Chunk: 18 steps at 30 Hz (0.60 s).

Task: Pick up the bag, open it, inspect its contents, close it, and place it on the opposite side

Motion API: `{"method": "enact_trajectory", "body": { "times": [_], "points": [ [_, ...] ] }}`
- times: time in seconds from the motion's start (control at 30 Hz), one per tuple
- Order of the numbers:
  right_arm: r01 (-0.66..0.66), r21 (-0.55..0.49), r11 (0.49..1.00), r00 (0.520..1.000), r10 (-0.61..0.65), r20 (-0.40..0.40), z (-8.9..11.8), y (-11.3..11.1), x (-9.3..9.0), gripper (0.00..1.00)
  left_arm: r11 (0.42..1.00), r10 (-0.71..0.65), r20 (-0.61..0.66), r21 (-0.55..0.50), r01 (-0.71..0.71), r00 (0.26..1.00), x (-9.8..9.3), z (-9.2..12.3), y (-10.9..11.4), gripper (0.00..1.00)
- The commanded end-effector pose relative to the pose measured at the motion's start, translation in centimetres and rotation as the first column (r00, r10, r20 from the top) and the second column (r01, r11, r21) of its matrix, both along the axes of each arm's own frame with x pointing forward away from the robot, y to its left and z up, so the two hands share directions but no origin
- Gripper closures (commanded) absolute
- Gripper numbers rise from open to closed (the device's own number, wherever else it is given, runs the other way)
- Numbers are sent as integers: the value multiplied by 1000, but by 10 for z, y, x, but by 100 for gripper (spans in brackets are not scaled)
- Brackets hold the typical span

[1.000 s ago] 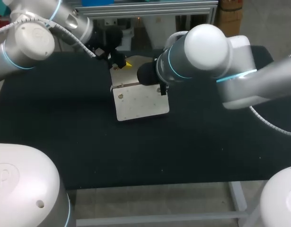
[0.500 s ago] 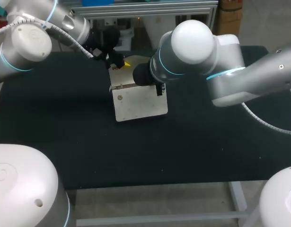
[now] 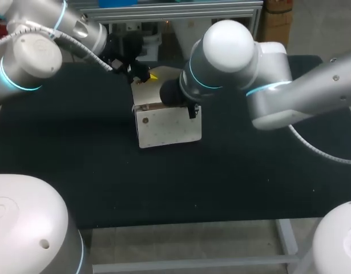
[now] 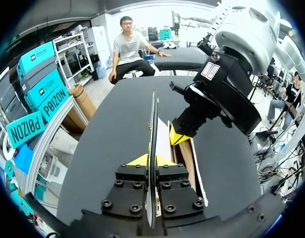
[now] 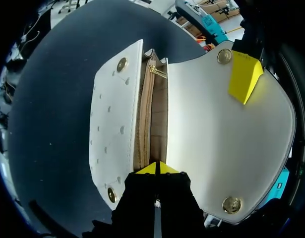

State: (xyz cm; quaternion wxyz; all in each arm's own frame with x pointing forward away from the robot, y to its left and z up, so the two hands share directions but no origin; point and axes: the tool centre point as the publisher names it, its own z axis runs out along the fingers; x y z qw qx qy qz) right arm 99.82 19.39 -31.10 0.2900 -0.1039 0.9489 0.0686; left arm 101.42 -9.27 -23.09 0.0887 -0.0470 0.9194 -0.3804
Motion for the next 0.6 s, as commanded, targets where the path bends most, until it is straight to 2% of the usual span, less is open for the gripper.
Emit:
{"method": "enact_trajectory", "body": {
  "times": [0.03,0.43,0.6],
  "points": [
    [7,-17,1000,1000,-7,-4,-2,1,-10,100,1000,12,8,-11,-12,1000,-2,0,1,100],
    [-10,-30,999,999,9,-33,-9,3,-20,100,999,36,3,-29,-35,999,-1,0,1,100],
    [-15,-29,999,997,13,-81,-13,4,-22,100,998,46,-3,-38,-47,999,0,1,2,100]
  ]
}}
